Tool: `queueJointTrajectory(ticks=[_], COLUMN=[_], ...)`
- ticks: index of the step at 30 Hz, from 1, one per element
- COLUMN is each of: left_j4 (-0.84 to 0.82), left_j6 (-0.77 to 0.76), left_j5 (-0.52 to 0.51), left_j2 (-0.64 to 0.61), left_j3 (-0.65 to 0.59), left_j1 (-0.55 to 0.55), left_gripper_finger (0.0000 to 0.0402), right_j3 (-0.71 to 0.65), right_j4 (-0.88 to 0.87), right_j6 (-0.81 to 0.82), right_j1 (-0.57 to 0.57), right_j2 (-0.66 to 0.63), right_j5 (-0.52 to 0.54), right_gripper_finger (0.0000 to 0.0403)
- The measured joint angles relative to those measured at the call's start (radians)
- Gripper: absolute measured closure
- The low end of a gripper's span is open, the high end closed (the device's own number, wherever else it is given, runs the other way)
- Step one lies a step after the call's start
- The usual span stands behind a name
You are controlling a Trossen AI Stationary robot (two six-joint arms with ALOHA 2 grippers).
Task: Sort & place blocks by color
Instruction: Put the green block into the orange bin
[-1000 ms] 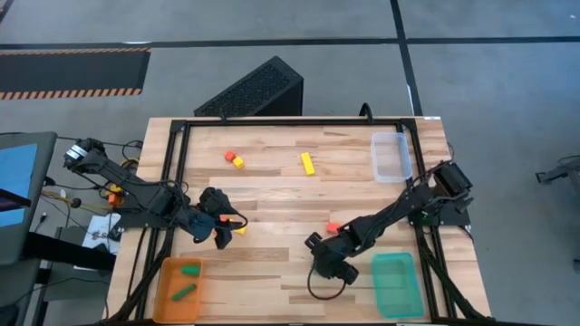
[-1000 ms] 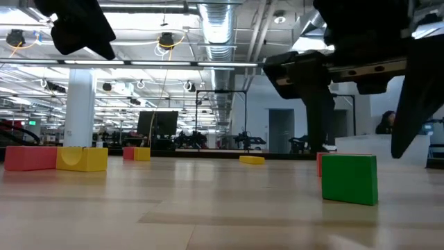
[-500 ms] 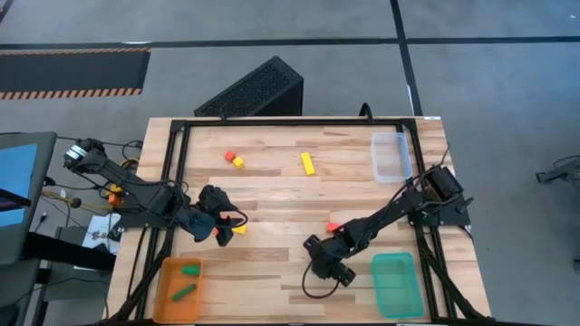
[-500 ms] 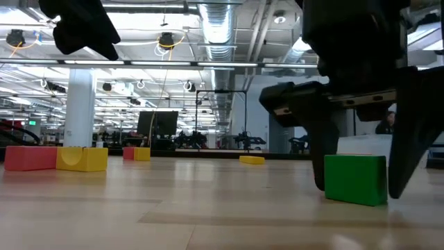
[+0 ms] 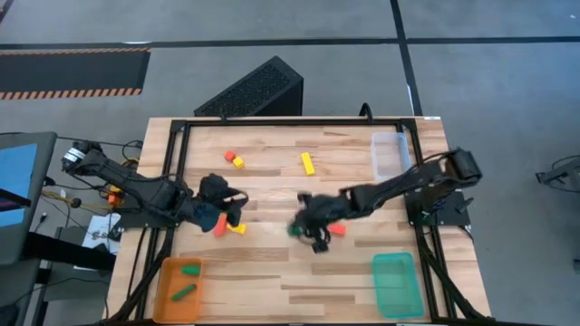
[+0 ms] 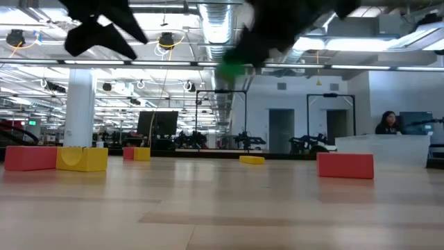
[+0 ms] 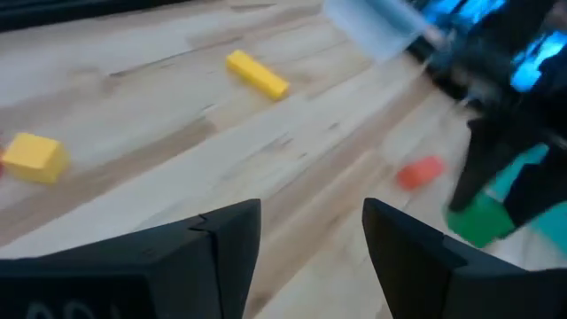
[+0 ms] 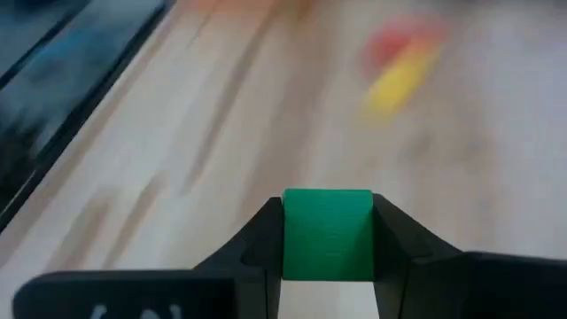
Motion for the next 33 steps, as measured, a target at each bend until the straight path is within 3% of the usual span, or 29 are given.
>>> queueJointTrajectory(ticks=[6, 9, 13, 18, 25, 33], left_j4=[0.37, 0.554, 0.634, 0.665, 0.92, 0.958], left_j6=[0.271, 0.379, 0.413, 0.453, 0.508, 0.448], left_j5=[0.223, 0.286, 0.441, 0.619, 0.718, 0.783], left_j2=[0.0, 0.0, 0.0, 0.041, 0.094, 0.118], left_j3=[0.0, 0.0, 0.0, -0.001, -0.001, 0.001], left_j1=[0.132, 0.188, 0.283, 0.344, 0.346, 0.367], left_gripper_finger=[0.0189, 0.0164, 0.0131, 0.0109, 0.0107, 0.0143], right_j3=[0.002, 0.019, 0.071, 0.149, 0.186, 0.184], right_j4=[0.117, 0.09, 0.083, 0.081, 0.094, 0.112], right_j6=[-0.241, -0.367, -0.487, -0.513, -0.609, -0.669], right_j1=[-0.013, -0.011, 0.009, 0.016, 0.023, 0.031], right_j2=[-0.114, -0.131, -0.128, -0.112, -0.103, -0.103], right_j5=[0.303, 0.373, 0.444, 0.449, 0.456, 0.462], right_gripper_finger=[0.0285, 0.0285, 0.0285, 0.0285, 0.0285, 0.0285])
